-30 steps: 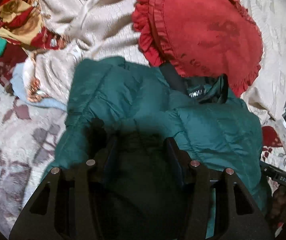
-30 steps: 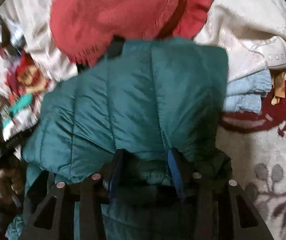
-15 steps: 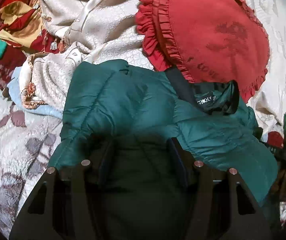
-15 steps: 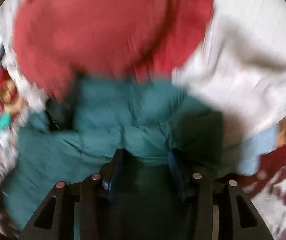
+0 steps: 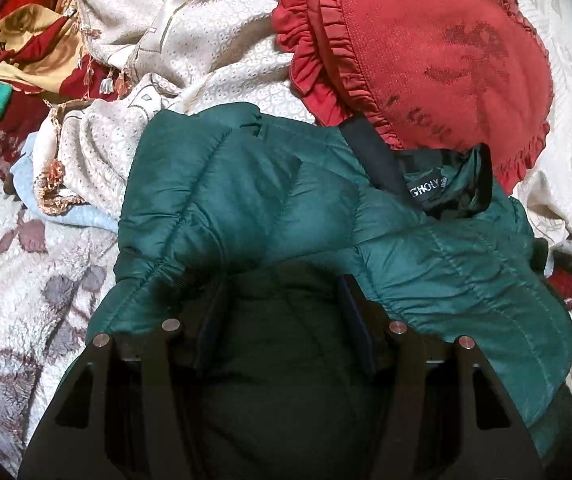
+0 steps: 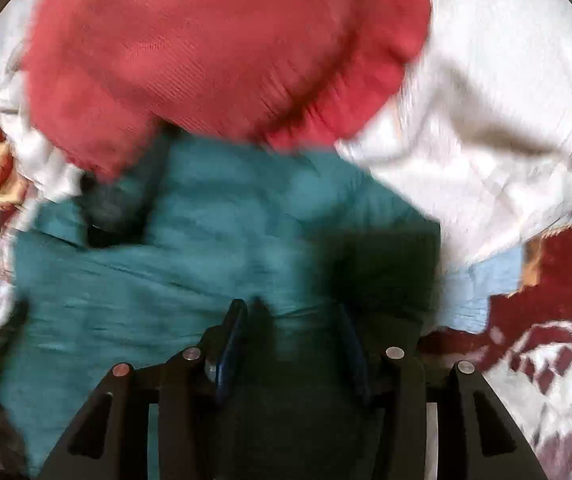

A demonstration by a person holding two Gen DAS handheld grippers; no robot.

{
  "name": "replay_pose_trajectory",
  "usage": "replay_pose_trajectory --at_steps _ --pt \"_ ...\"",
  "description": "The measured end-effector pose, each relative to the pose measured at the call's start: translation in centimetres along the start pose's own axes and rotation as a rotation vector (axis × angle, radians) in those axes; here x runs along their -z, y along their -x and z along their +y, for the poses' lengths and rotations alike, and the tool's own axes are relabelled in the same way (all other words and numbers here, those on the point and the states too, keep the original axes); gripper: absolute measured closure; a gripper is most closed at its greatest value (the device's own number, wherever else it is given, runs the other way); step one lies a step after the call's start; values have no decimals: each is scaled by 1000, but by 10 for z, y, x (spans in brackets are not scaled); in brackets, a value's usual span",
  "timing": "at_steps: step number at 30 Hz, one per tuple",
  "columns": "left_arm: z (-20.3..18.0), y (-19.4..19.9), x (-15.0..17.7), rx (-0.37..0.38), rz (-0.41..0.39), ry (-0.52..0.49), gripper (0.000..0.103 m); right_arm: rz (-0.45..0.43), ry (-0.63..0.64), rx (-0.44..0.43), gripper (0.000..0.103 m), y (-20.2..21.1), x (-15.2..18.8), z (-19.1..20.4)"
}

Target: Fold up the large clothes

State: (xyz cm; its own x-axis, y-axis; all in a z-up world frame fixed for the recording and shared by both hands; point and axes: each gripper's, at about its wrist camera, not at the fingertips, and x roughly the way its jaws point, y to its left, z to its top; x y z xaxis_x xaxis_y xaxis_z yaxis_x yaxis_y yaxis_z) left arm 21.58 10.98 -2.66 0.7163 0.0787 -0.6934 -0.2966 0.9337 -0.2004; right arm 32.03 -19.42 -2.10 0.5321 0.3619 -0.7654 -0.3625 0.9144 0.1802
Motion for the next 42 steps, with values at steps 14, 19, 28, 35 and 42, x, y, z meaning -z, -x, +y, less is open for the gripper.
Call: replay_pose_trajectory --at_steps 14,19,28,35,42 --pt "-2 85 1 5 -75 -67 15 21 142 -179 7 43 63 68" --pt "3 39 21 -8 205 -89 14 194 111 -52 6 4 79 43" --pt "77 142 32 32 73 -86 14 7 164 -111 7 131 106 -2" --pt "107 159 106 95 215 -81 14 108 14 -150 7 156 199 -55" --pt "103 164 164 166 231 -96 10 146 -141 -316 7 156 274 -67"
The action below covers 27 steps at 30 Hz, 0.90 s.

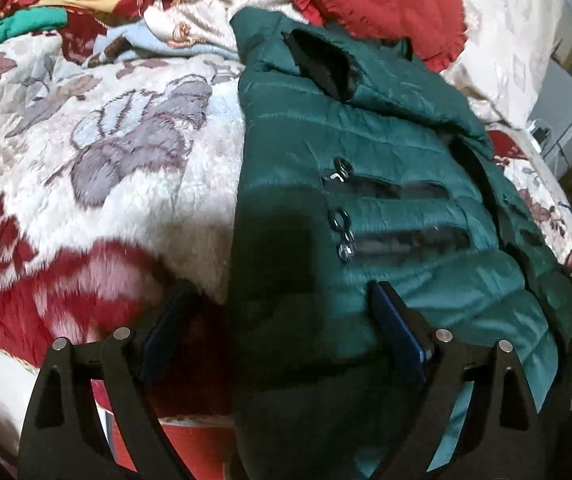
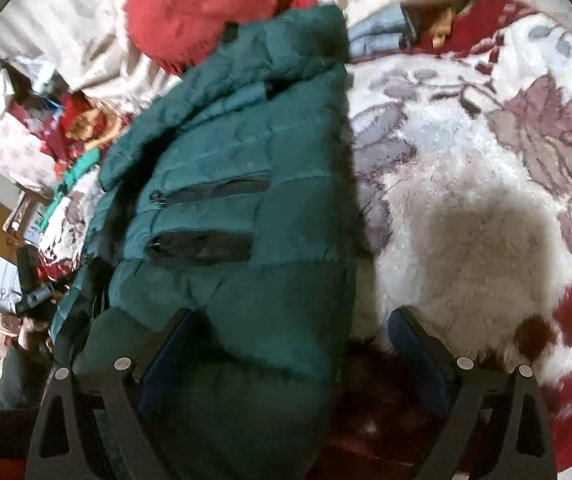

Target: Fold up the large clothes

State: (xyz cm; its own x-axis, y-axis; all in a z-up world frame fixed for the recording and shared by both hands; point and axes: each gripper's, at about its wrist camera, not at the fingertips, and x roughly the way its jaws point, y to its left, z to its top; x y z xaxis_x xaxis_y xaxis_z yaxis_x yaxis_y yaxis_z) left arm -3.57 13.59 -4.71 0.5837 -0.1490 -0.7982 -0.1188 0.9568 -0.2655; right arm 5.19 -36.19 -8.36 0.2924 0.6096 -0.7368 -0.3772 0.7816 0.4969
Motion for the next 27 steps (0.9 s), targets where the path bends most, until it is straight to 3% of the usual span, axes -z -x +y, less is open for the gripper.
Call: replay_pose_trajectory --at_steps 6,8,11,12,13,15,19,23,27 --pt "17 11 18 139 1 110 10 -48 -48 -177 7 7 21 0" --pt "19 18 28 150 4 125 10 -56 -56 -203 9 9 28 -2" --pt "18 31 41 179 -4 129 10 -76 -102 -249 20 17 41 -7" --pt "16 36 45 193 -18 127 12 -79 -107 -262 27 19 41 -6" --pt "14 39 46 206 -28 125 23 -89 -106 -288 32 24 45 -4" --pt "11 39 47 245 -28 134 34 -96 -74 -315 36 28 46 3" --pt "13 24 40 247 -15 149 34 -87 -60 -342 43 23 44 8" --pt "17 15 28 292 5 186 34 -86 -103 -424 43 10 40 7" --pt "20 6 29 337 36 215 31 -123 -106 -444 43 5 37 13"
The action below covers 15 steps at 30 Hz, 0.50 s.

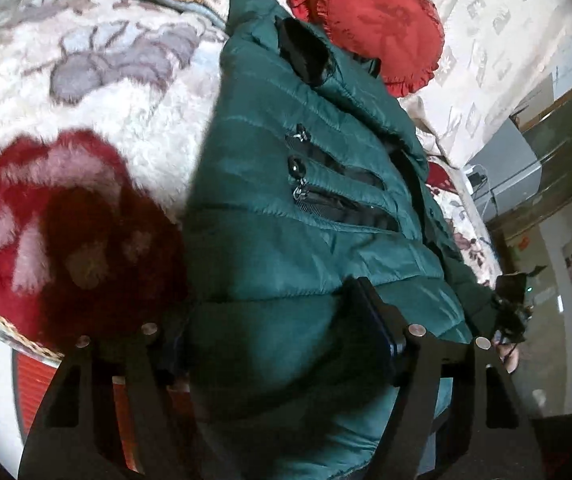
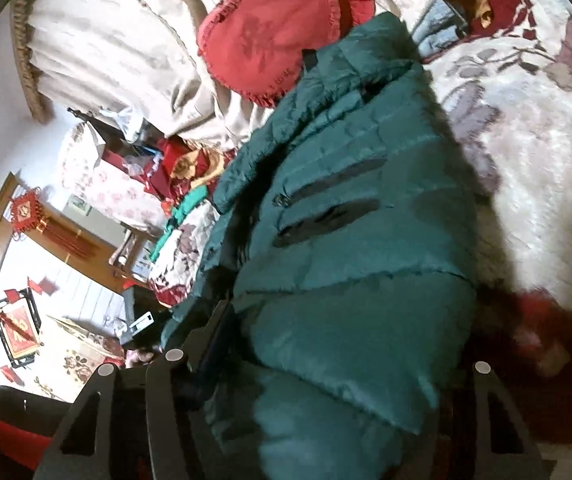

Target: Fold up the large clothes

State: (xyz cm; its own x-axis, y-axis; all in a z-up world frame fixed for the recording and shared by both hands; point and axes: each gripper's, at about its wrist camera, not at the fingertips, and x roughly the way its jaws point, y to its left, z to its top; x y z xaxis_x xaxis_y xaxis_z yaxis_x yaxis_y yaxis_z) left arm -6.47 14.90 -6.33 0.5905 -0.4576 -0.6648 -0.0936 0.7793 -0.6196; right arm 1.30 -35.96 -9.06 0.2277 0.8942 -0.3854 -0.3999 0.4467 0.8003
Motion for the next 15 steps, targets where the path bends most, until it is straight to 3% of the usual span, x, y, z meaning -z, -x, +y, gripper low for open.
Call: replay_pose_trajectory --at_steps 5,6,7,9,12,15 --pt "9 3 13 46 7 70 31 -4 -19 29 43 -7 5 -3" --pt "6 7 13 33 -9 62 36 -7 -15 37 43 -6 5 -3" --pt "0 12 13 20 -26 39 57 -12 0 57 43 -6 4 1" --pt "-11 18 10 -16 -58 -5 81 -26 44 105 44 -5 3 10" --pt "-30 21 6 -91 -103 -93 82 -40 152 200 49 -5 0 31" --pt "-35 10 3 -156 -88 -139 76 -28 222 303 62 -10 -5 47"
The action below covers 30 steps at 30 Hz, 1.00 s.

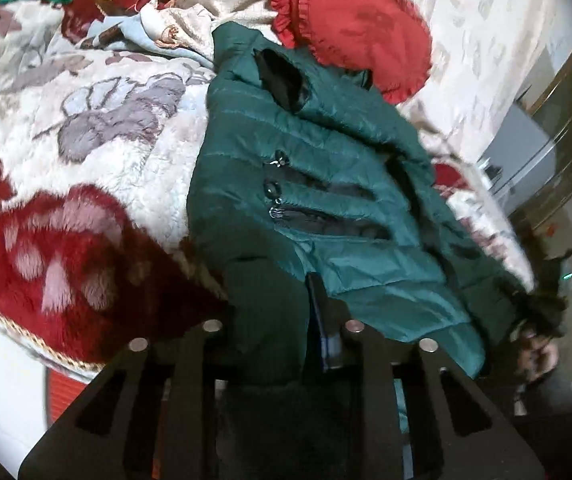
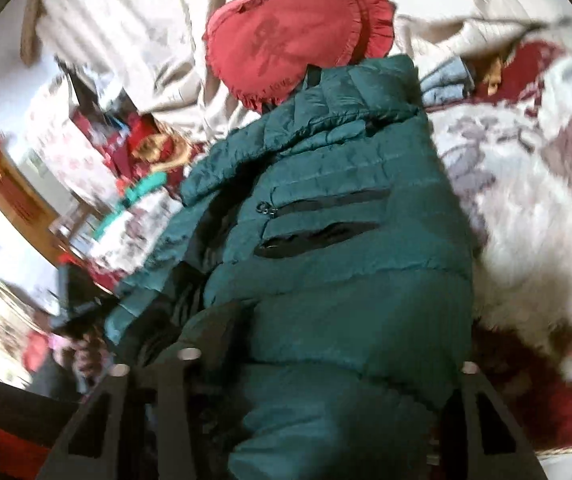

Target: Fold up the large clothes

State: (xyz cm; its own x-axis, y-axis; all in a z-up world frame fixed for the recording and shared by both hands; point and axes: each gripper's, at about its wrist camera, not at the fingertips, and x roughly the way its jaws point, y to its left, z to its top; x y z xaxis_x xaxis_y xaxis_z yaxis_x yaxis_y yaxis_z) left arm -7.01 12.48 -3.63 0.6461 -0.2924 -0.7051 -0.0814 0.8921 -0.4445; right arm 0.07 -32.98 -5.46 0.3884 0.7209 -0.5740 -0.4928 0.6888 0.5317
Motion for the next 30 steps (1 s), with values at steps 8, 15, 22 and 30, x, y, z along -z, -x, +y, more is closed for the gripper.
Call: replay_pose_trajectory --at_steps 8,15,22,30 --pt "11 -6 0 9 -33 134 85 -27 -53 74 62 -7 0 -2" --pt "-20 37 -2 -39 -145 53 91 -65 20 190 87 13 -1 22" --pt "-23 92 3 14 -211 71 91 -163 161 232 89 55 9 73" --pt "-43 145 31 43 -238 28 91 -220 157 173 89 108 29 97"
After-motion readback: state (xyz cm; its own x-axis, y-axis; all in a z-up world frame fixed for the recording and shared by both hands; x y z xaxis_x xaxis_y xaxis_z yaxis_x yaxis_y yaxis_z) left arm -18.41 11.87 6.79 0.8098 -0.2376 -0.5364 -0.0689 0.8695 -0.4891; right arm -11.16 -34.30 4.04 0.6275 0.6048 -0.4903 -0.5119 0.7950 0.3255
